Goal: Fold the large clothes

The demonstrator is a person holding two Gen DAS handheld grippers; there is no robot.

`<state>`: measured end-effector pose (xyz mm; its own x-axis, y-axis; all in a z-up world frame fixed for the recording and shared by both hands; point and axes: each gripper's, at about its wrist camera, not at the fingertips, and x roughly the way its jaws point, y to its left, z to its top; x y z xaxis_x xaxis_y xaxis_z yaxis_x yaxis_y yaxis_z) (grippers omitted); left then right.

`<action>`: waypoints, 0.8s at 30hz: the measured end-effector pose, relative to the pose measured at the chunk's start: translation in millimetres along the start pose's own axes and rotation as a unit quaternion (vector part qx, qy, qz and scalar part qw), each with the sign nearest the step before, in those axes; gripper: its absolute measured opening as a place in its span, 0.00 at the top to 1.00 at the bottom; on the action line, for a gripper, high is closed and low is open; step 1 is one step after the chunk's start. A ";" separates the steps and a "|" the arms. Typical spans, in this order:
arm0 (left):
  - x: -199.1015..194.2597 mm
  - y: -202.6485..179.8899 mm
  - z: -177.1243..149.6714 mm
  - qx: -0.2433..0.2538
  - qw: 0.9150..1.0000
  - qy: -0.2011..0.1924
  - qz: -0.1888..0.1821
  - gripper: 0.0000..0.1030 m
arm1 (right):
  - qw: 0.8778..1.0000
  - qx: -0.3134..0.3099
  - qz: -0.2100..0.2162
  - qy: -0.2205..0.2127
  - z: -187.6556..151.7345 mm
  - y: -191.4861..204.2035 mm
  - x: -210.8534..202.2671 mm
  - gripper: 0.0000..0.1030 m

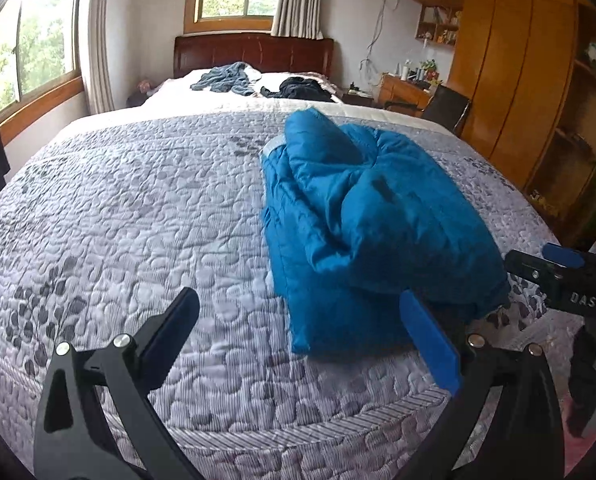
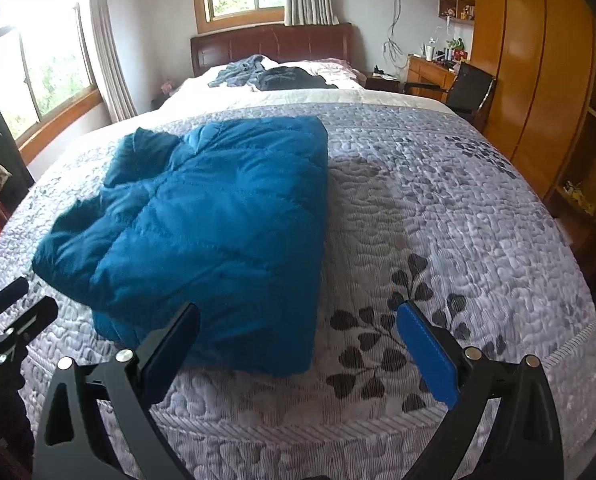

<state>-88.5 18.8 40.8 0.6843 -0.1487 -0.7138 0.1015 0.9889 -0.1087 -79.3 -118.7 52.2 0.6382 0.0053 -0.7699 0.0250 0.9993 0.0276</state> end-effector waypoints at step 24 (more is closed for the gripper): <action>-17.0 -13.1 -20.9 0.009 0.999 0.017 0.031 0.03 | 0.999 -0.006 -0.030 0.011 -20.8 3.7 -5.6 0.04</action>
<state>-116.5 8.3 39.9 0.6644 -0.0859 -0.7424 0.0722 0.9961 -0.0506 -98.9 -114.3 43.4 0.6192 -0.0532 -0.7834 0.0528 0.9983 -0.0260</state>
